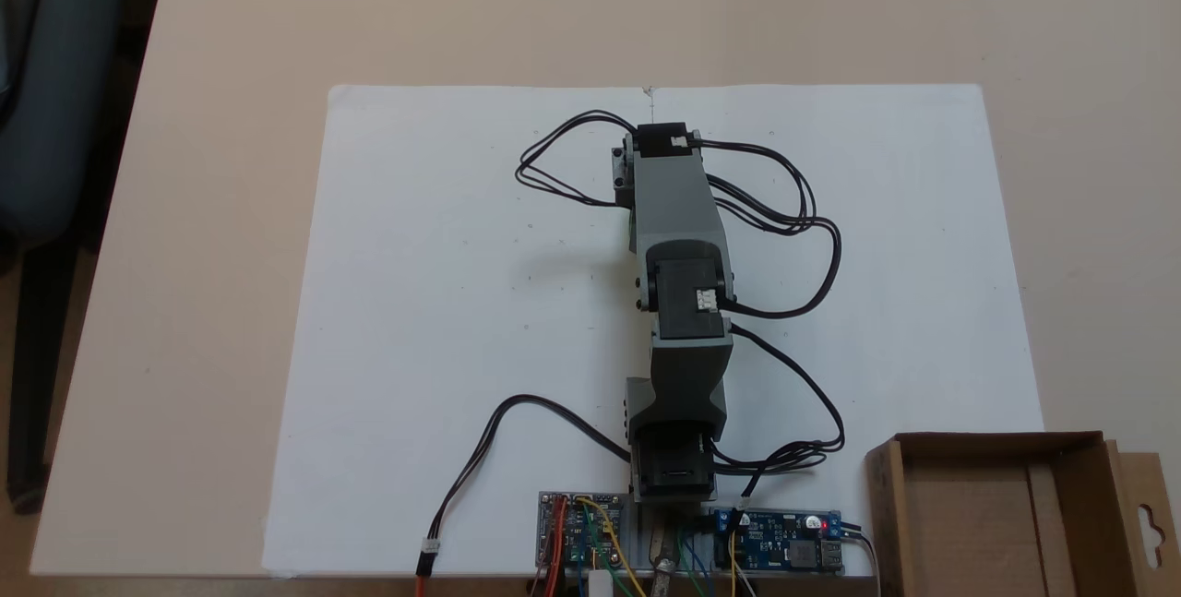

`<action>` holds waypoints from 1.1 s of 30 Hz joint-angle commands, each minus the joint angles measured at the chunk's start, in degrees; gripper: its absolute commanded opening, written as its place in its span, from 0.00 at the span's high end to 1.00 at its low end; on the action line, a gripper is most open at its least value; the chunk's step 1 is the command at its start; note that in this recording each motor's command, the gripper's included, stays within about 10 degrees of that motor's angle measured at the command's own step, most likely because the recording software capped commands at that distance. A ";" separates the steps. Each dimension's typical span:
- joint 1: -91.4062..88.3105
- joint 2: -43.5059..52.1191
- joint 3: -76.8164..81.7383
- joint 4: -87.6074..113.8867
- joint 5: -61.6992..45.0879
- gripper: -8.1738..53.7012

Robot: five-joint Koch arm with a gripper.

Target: Grasp a green dice and put it in the bin.

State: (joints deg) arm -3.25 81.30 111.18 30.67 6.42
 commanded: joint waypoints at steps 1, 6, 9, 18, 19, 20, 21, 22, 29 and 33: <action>-0.35 0.88 -0.26 -1.58 -2.20 0.20; 0.09 0.18 -0.26 -1.67 -2.20 0.20; 0.18 -0.35 -0.26 -1.76 -2.20 0.20; 0.18 -1.49 -0.26 -1.85 -2.20 0.24; 0.26 -1.49 -0.26 -1.85 -2.29 0.24; 0.26 -1.58 -0.26 -1.85 -2.29 0.24; 0.35 -1.58 -0.26 -1.85 -2.29 0.24; 0.44 -1.58 -0.26 -1.85 -2.29 0.26; 1.32 -1.58 -0.26 -1.85 -2.29 0.42; 1.49 -1.58 -0.26 -1.85 -2.11 0.56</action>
State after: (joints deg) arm -1.32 78.84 110.83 30.23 6.33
